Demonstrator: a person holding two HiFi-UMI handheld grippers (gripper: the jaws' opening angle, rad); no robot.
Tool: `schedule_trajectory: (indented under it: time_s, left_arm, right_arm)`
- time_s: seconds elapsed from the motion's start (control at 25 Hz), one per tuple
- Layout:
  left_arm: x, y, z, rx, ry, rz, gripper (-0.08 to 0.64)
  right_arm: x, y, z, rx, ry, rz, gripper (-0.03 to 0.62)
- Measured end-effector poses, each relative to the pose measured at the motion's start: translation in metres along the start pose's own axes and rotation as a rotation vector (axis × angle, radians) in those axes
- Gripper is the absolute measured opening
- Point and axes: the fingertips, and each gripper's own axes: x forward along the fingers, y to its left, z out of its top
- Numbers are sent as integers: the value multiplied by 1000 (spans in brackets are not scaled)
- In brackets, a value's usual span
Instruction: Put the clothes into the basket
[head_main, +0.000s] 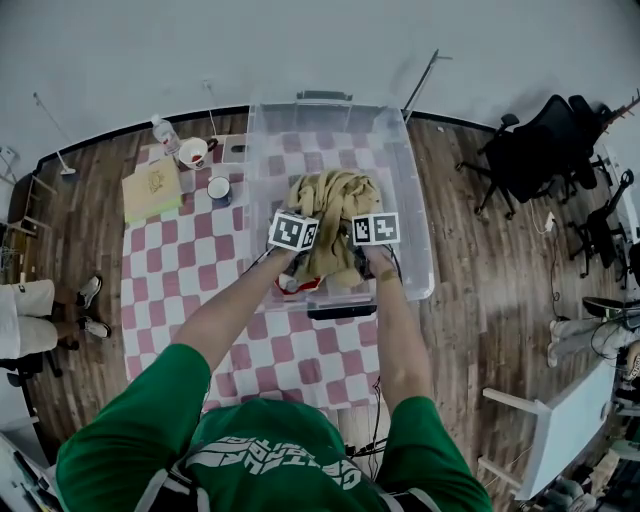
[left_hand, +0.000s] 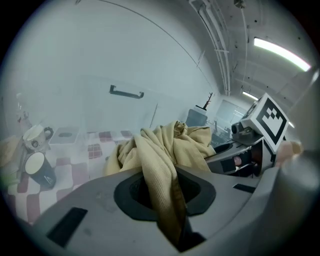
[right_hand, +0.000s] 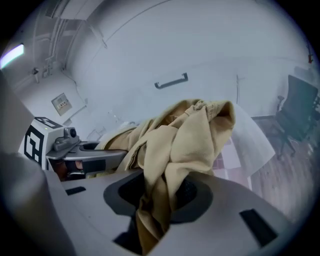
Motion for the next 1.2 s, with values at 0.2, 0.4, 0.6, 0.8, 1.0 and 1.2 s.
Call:
schedule_trajectory:
  time_s: [0.2, 0.4, 0.6, 0.8, 1.0, 1.2]
  left_arm:
    - [16, 9, -33, 3, 102, 31, 63]
    - [22, 14, -47, 43, 155, 73, 63]
    - [23, 19, -51, 92, 169, 86, 63]
    - [16, 25, -50, 136, 189, 150, 150]
    - [6, 15, -39, 150, 159, 179, 238]
    - [-14, 3, -3, 175, 45, 181, 241]
  right_arm:
    - [26, -11, -29, -28, 173, -18, 117]
    - [41, -17, -42, -21, 257, -28, 117]
    - [41, -18, -44, -20, 242, -31, 118]
    - [33, -20, -43, -18, 223, -40, 179]
    - [13, -30, -38, -30, 213, -88, 268]
    - [-17, -33, -19, -29, 144, -127, 281]
